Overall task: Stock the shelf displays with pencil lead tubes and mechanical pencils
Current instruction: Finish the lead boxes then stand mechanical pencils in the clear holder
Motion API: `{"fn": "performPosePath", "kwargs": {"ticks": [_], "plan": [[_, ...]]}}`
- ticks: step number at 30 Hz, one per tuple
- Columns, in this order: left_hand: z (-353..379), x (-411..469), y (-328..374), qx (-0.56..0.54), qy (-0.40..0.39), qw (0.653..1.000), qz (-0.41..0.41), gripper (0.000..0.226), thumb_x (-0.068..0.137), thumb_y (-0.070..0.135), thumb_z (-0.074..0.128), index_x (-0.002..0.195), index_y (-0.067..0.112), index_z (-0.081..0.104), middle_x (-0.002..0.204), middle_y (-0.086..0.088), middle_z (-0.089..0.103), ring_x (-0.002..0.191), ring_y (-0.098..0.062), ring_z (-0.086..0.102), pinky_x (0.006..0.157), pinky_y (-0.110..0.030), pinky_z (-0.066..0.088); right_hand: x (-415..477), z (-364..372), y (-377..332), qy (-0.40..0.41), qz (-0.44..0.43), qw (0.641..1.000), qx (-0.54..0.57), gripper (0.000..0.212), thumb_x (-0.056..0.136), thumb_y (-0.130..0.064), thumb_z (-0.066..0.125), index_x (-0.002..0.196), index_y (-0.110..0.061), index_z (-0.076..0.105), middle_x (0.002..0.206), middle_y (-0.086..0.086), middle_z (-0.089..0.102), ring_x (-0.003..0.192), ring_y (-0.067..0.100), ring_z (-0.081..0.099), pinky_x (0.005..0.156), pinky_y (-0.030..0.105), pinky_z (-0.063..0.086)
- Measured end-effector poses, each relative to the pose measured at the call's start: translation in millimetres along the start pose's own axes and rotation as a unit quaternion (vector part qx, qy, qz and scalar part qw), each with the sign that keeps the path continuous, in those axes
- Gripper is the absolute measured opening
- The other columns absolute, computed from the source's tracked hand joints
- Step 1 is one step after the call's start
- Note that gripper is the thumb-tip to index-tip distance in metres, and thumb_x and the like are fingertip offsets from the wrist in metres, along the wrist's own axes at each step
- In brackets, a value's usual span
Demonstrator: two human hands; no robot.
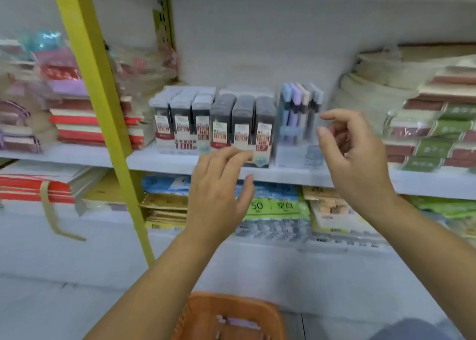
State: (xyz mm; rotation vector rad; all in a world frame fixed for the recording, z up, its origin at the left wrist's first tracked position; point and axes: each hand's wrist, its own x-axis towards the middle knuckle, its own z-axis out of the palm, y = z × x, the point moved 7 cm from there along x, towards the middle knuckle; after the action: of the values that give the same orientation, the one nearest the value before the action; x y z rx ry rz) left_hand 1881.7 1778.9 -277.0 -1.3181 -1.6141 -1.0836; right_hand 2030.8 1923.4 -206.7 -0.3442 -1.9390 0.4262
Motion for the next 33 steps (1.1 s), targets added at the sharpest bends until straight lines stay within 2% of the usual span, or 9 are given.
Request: {"fn": "performPosePath", "kwargs": {"ticks": [4, 7, 11, 14, 17, 21, 23, 26, 33], "plan": [[28.0, -144.1, -42.5, -0.036, -0.187, 0.97, -0.149, 0.032, 0.091, 0.015, 0.065, 0.123, 0.01, 0.063, 0.119, -0.01, 0.059, 0.108, -0.025, 0.055, 0.086, -0.035, 0.048, -106.8, 59.3, 45.3, -0.096, 0.124, 0.987, 0.027, 0.019, 0.095, -0.026, 0.054, 0.113, -0.032, 0.054, 0.081, -0.013, 0.054, 0.065, 0.004, 0.05, 0.059, 0.019, 0.039], [48.4, -276.9, -77.1, -0.05, -0.373, 0.873, -0.309, 0.04, 0.093, 0.019, 0.066, 0.132, 0.011, 0.059, 0.132, -0.012, 0.052, 0.115, -0.033, 0.058, 0.09, -0.042, 0.051, -222.0, 124.3, 99.3, -0.258, 0.276, 0.925, -0.022, 0.028, 0.096, -0.021, 0.055, 0.125, -0.024, 0.055, 0.095, -0.005, 0.059, 0.069, 0.003, 0.053, 0.063, 0.027, 0.041], [59.7, -420.7, -97.6, -0.033, -0.564, 0.712, -0.417, 0.06, 0.095, 0.029, 0.066, 0.148, 0.01, 0.043, 0.149, -0.017, 0.044, 0.139, -0.032, 0.043, 0.114, -0.037, 0.033, -379.1, 180.9, 150.4, -0.425, 0.45, 0.784, -0.051, 0.038, 0.097, -0.018, 0.056, 0.133, -0.01, 0.05, 0.122, 0.014, 0.06, 0.104, 0.025, 0.06, 0.085, 0.028, 0.043], [67.4, -487.3, -96.7, -0.046, -0.626, 0.606, -0.488, 0.068, 0.092, 0.029, 0.069, 0.15, 0.013, 0.039, 0.149, -0.016, 0.047, 0.133, -0.031, 0.049, 0.107, -0.033, 0.038, -457.4, 200.9, 168.8, -0.471, 0.513, 0.715, -0.064, 0.034, 0.096, -0.018, 0.057, 0.129, -0.008, 0.054, 0.12, 0.014, 0.061, 0.099, 0.021, 0.057, 0.076, 0.026, 0.039], [83.8, -522.2, -96.7, -0.042, -0.637, 0.556, -0.532, 0.066, 0.089, 0.036, 0.072, 0.144, 0.012, 0.044, 0.143, -0.016, 0.052, 0.125, -0.033, 0.056, 0.103, -0.035, 0.044, -505.9, 216.2, 182.0, -0.436, 0.57, 0.692, -0.075, 0.035, 0.093, -0.016, 0.06, 0.128, -0.008, 0.055, 0.122, 0.011, 0.064, 0.109, 0.026, 0.061, 0.08, 0.024, 0.04], [102.9, -549.3, -102.4, -0.038, -0.629, 0.541, -0.556, 0.063, 0.088, 0.04, 0.073, 0.139, 0.013, 0.048, 0.137, -0.013, 0.056, 0.121, -0.03, 0.057, 0.102, -0.039, 0.047, -545.3, 233.1, 192.7, -0.363, 0.644, 0.668, -0.077, 0.058, 0.093, -0.018, 0.061, 0.143, -0.008, 0.033, 0.137, 0.015, 0.051, 0.122, 0.032, 0.052, 0.096, 0.034, 0.044], [109.7, -557.2, -105.1, -0.04, -0.624, 0.543, -0.56, 0.056, 0.086, 0.037, 0.076, 0.131, 0.013, 0.053, 0.131, -0.013, 0.058, 0.115, -0.03, 0.059, 0.099, -0.039, 0.049, -550.7, 238.6, 200.5, -0.333, 0.651, 0.674, -0.099, 0.059, 0.09, -0.019, 0.066, 0.139, -0.006, 0.035, 0.132, 0.015, 0.054, 0.119, 0.034, 0.055, 0.1, 0.042, 0.045], [116.6, -563.7, -106.5, -0.034, -0.626, 0.545, -0.557, 0.047, 0.085, 0.032, 0.077, 0.123, 0.012, 0.057, 0.128, -0.013, 0.059, 0.109, -0.031, 0.061, 0.095, -0.042, 0.051, -554.1, 242.7, 208.7, -0.304, 0.661, 0.675, -0.125, 0.051, 0.088, -0.018, 0.07, 0.128, -0.008, 0.041, 0.116, 0.015, 0.062, 0.104, 0.034, 0.062, 0.091, 0.042, 0.049], [119.4, -565.5, -104.9, -0.021, -0.632, 0.573, -0.522, 0.022, 0.091, 0.022, 0.07, 0.109, 0.01, 0.065, 0.121, -0.015, 0.061, 0.099, -0.031, 0.063, 0.088, -0.04, 0.052, -559.6, 247.6, 218.9, -0.345, 0.642, 0.67, -0.141, 0.026, 0.088, -0.016, 0.066, 0.103, -0.015, 0.045, 0.101, 0.012, 0.066, 0.09, 0.033, 0.064, 0.072, 0.033, 0.045]]}}
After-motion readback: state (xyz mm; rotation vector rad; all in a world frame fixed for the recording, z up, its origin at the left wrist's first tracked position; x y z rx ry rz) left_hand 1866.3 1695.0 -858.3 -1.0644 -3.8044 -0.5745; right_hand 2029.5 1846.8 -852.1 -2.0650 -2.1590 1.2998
